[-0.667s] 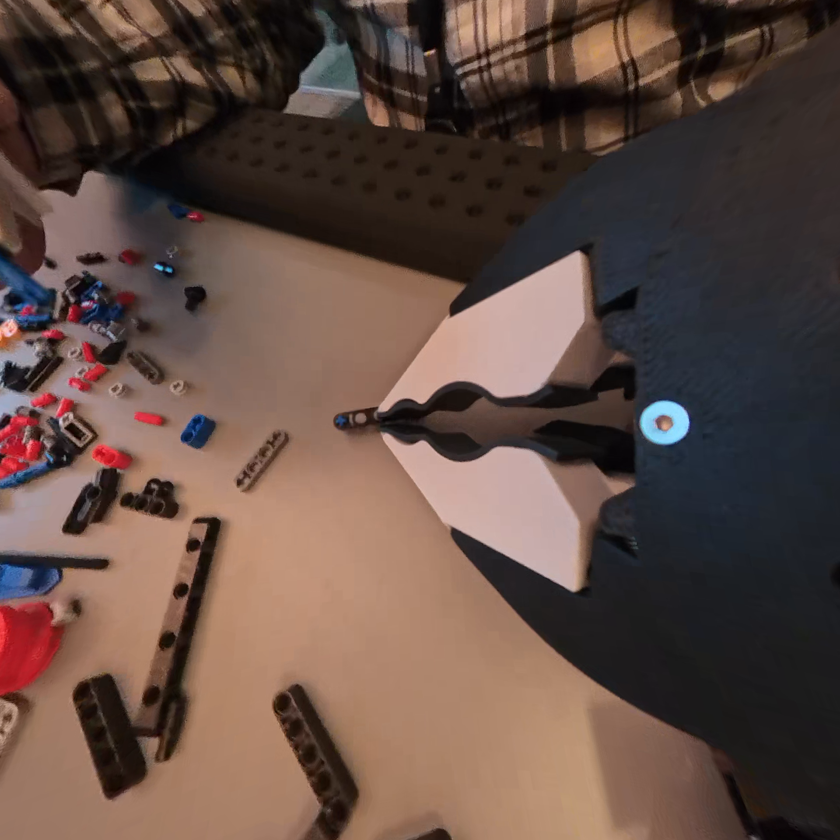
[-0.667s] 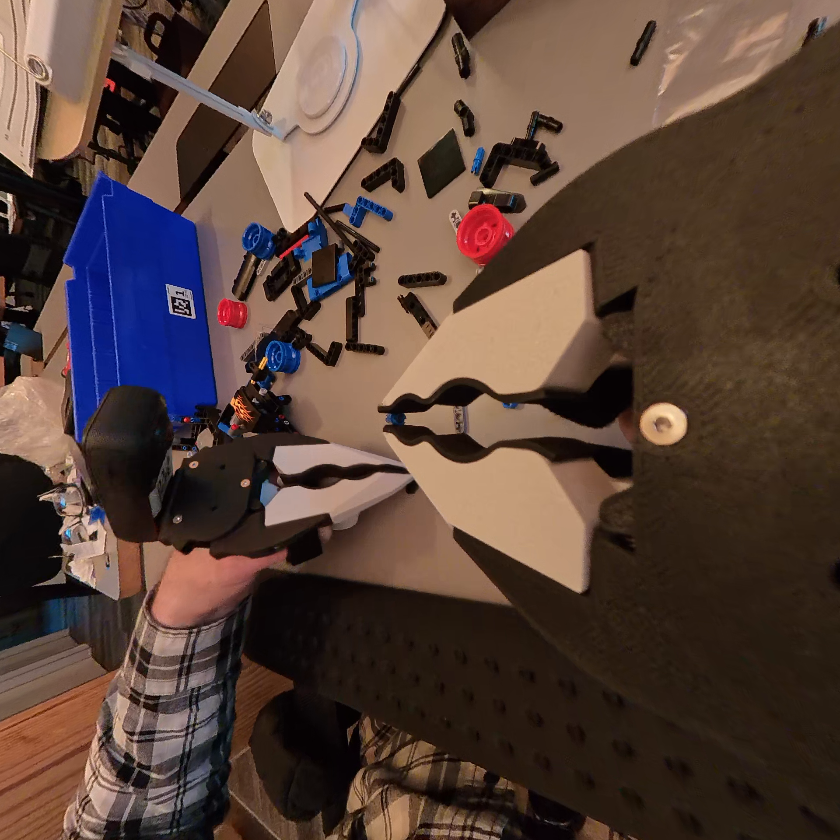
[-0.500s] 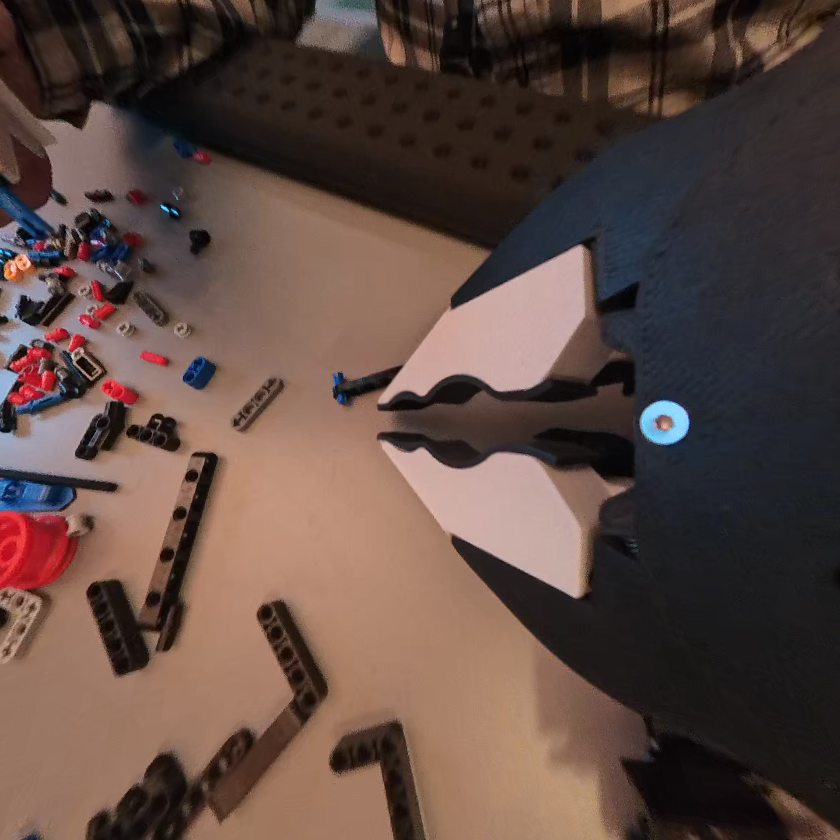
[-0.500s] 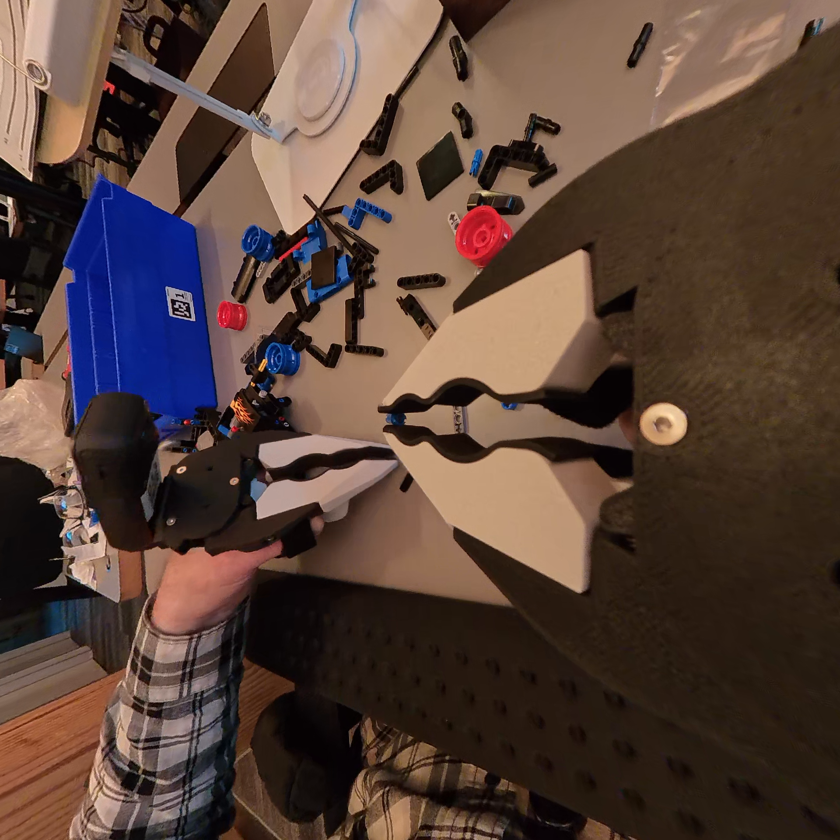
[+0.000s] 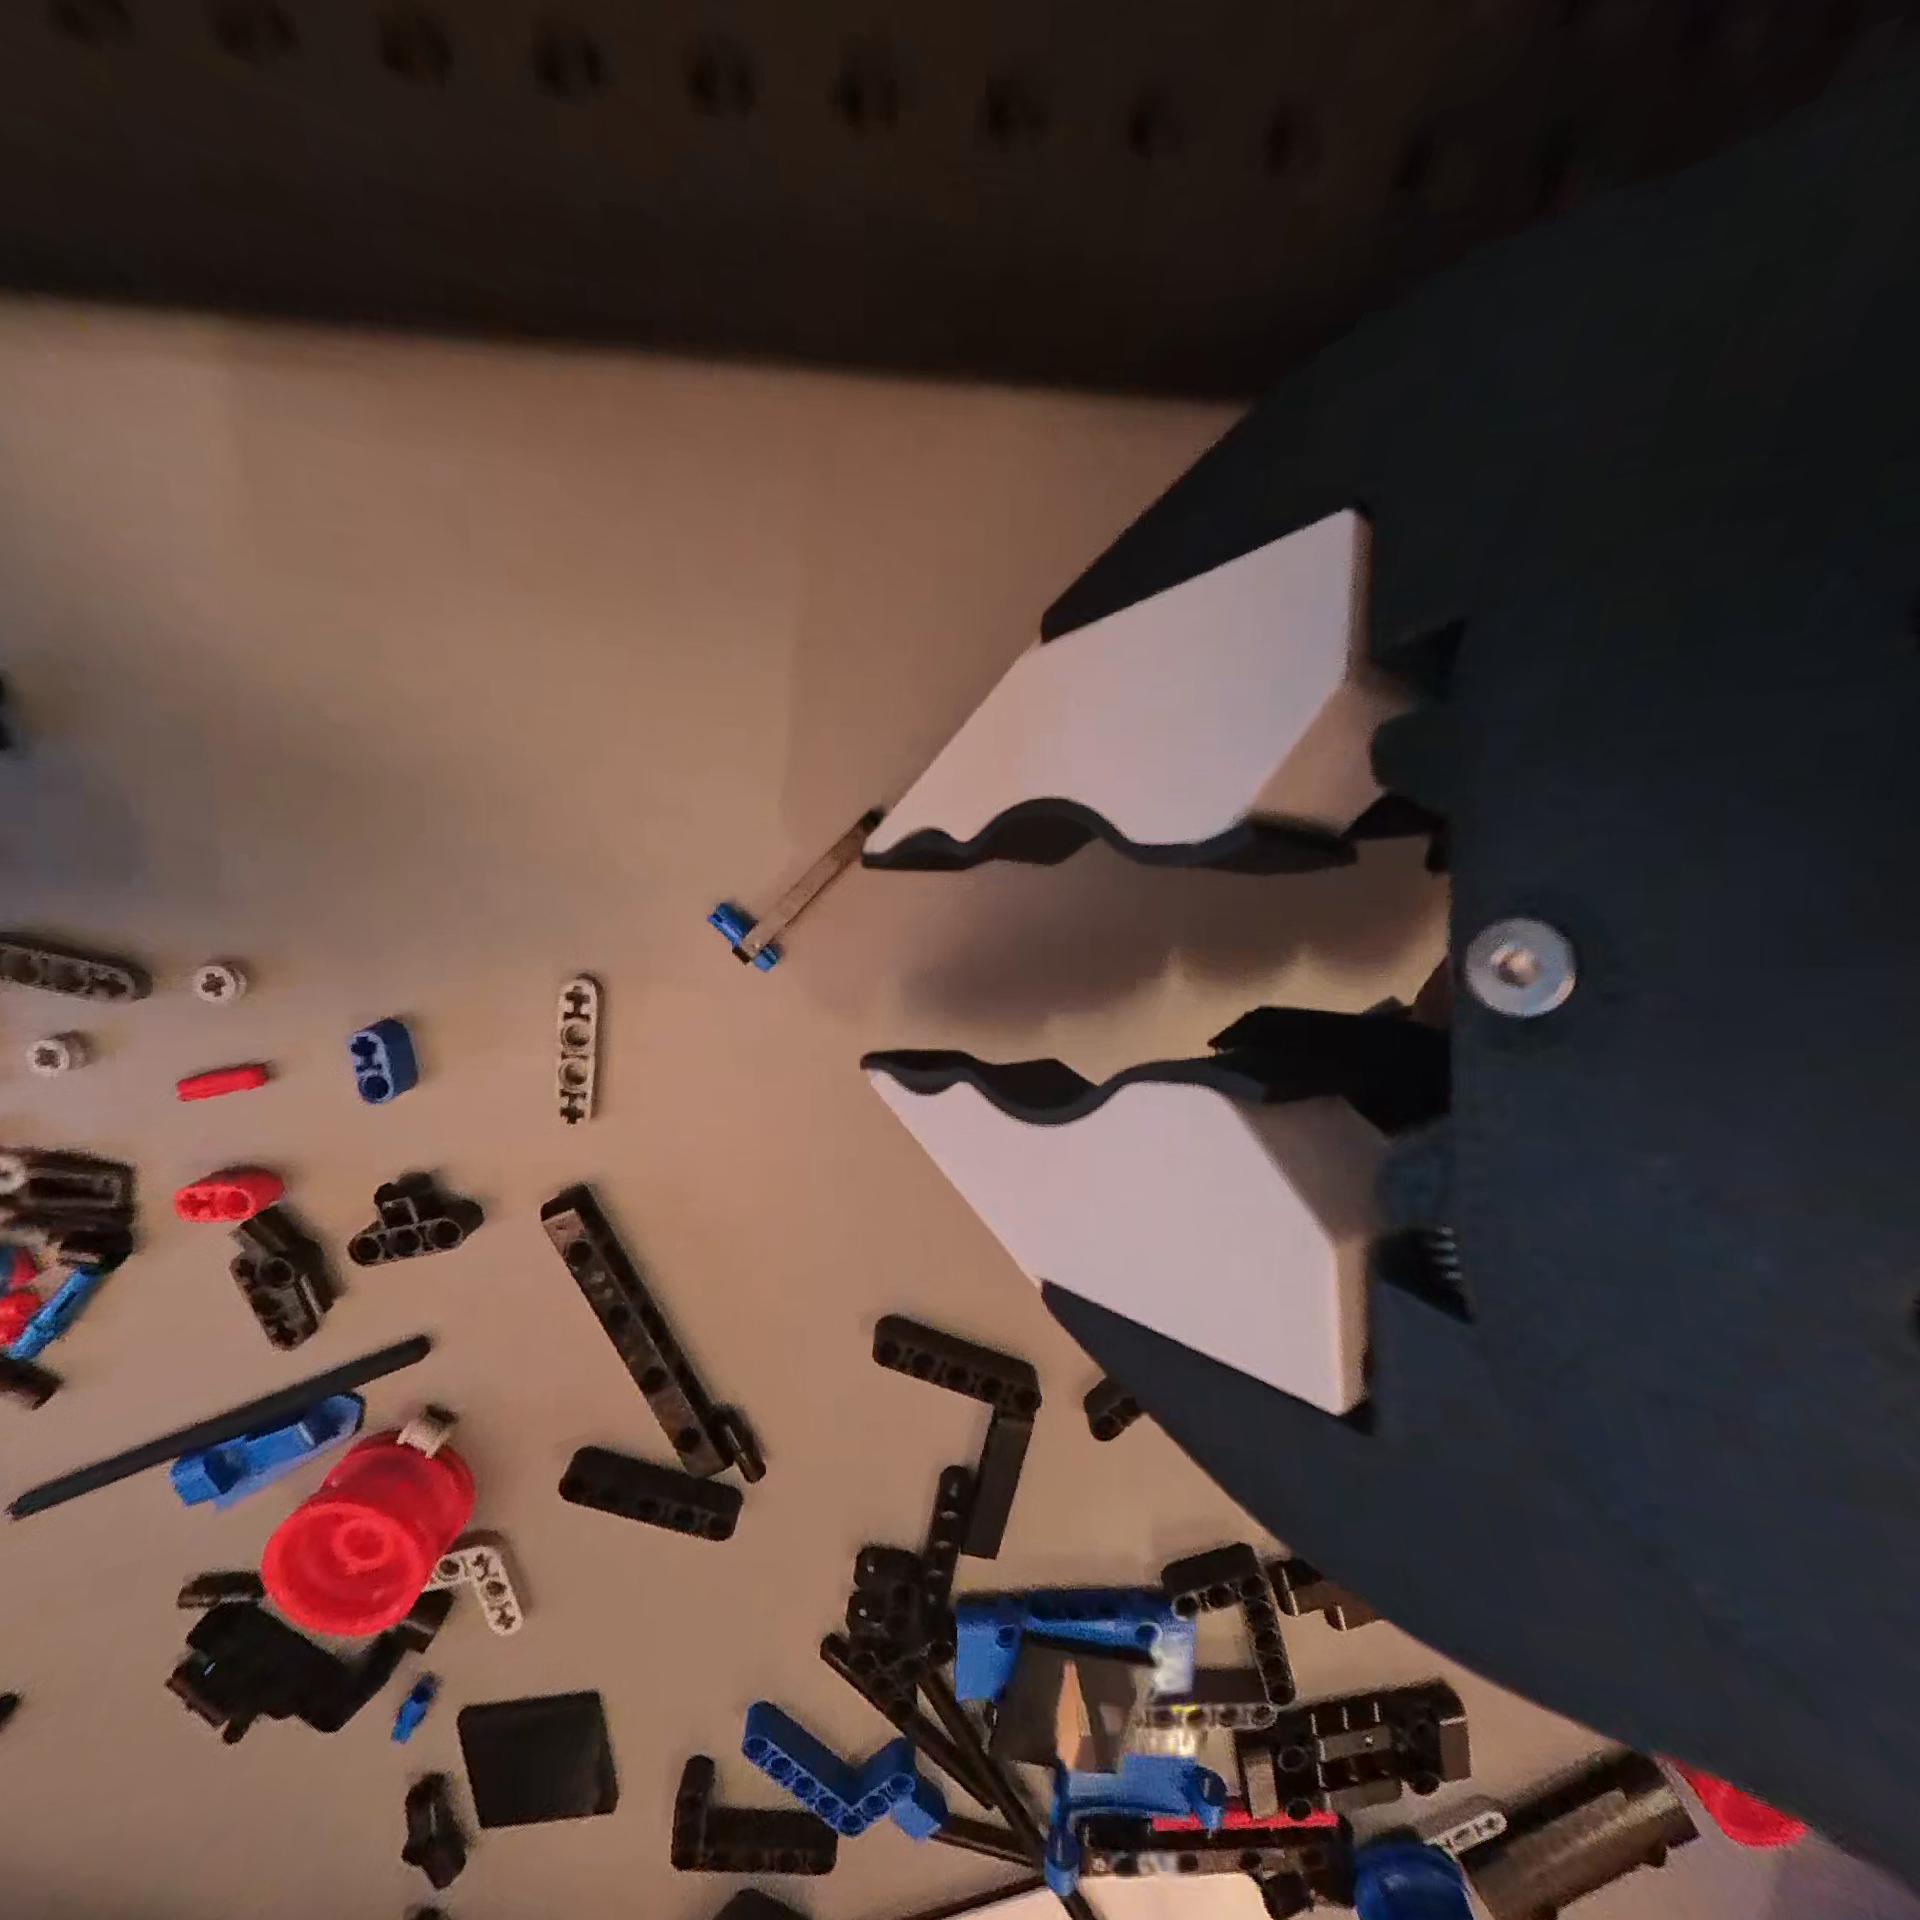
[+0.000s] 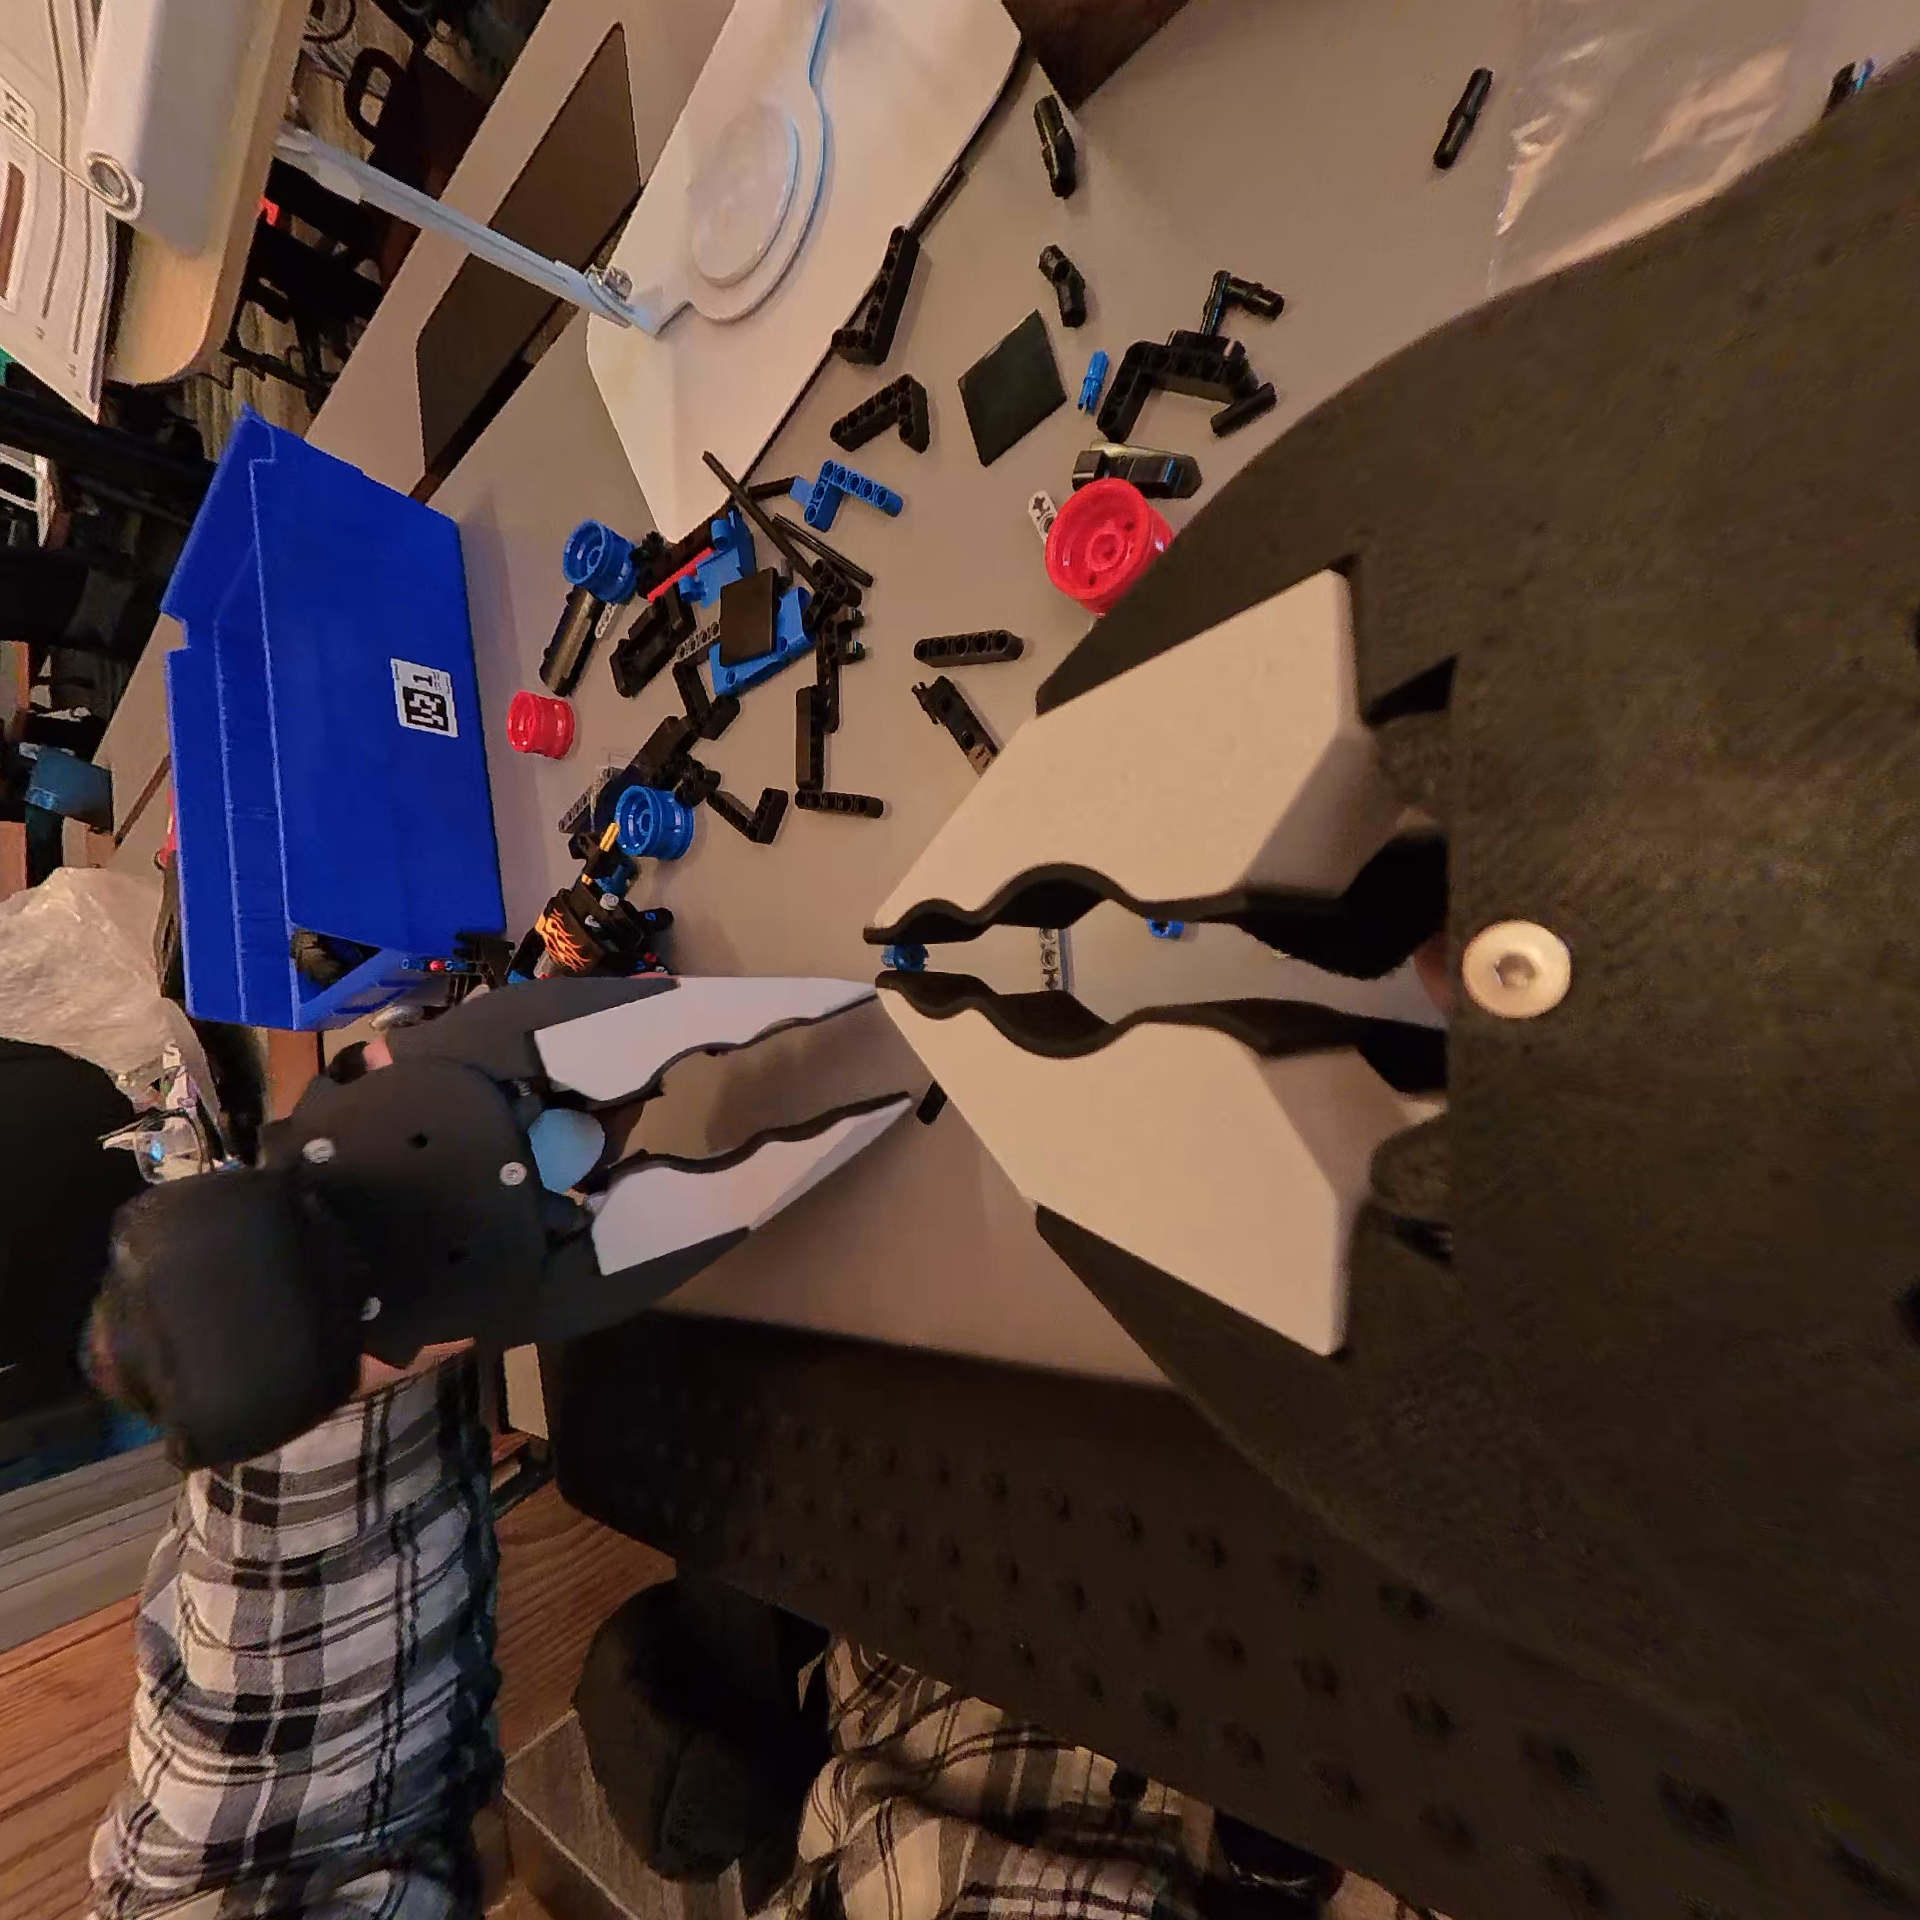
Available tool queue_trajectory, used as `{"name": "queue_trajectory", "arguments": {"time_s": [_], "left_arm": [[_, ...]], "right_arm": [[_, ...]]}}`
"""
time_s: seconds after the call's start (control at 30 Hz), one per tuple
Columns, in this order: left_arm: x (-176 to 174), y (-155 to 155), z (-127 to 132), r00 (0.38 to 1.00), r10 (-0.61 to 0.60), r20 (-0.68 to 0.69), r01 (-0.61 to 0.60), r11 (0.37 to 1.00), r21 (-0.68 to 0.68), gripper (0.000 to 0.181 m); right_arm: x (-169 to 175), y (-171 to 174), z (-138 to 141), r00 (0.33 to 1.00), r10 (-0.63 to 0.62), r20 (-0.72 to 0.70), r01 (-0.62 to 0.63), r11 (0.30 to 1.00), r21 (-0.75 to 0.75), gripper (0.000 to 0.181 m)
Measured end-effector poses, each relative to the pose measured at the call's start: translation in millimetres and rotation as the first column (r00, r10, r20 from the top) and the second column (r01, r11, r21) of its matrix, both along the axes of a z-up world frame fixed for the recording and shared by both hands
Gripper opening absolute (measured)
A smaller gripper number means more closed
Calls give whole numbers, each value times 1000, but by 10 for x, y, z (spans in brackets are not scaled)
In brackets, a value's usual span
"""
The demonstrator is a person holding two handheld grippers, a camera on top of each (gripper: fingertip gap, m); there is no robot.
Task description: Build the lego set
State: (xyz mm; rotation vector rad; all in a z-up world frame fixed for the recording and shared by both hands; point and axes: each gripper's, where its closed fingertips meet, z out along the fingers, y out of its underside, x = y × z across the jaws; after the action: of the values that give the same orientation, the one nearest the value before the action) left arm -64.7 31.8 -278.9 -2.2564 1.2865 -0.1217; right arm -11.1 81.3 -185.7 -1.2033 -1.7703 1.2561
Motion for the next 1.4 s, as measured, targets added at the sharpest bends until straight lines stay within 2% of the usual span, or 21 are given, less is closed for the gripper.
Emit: {"name": "queue_trajectory", "arguments": {"time_s": [0.07, 0.27, 0.53, 0.6, 0.67, 0.73, 0.83, 0.97, 1.1, 1.33, 1.4], "left_arm": [[56, -9, -59, 1000, -18, -20, 19, 1000, 20, 30], [246, 15, -40, 1000, -5, 22, 3, 998, 67, 48], [337, 172, -3, 998, 62, -20, -57, 980, 189, 48], [310, 138, 22, 999, 44, -6, -42, 983, 178, 43], [355, 42, 19, 999, -36, 20, 33, 989, 148, 30], [309, 73, -21, 999, -47, -25, 51, 987, 154, 24], [333, 70, -81, 996, -63, -61, 70, 989, 132, 6], [325, 79, -76, 994, 64, -91, -51, 990, 134, 7], [323, 59, -68, 980, 197, -27, -191, 972, 137, 11], [312, 23, -76, 965, 258, -40, -251, 959, 131, 7], [361, 7, -67, 960, 279, -21, -274, 952, 136, 12]], "right_arm": [[1, -7, -1, 1000, 2, 1, -2, 1000, 3, 2], [2, -11, 5, 1000, 2, -1, -2, 1000, 3, 2], [5, -4, 14, 1000, -1, -4, 1, 1000, 4, 1], [5, -11, 13, 1000, 2, -4, -2, 1000, 5, 1], [4, -23, 11, 1000, 6, -3, -6, 1000, 8, 1], [2, -30, 8, 1000, 8, -1, -8, 1000, 9, 1], [4, -17, 7, 1000, 3, -1, -3, 1000, 10, 2], [10, -4, 18, 1000, 0, -4, 0, 1000, 9, 2], [9, -18, 14, 1000, 5, -3, -5, 1000, 11, 1], [5, -16, 12, 1000, -1, -4, 1, 1000, 15, 2], [9, -11, 12, 1000, -3, -4, 3, 1000, 16, 2]]}}
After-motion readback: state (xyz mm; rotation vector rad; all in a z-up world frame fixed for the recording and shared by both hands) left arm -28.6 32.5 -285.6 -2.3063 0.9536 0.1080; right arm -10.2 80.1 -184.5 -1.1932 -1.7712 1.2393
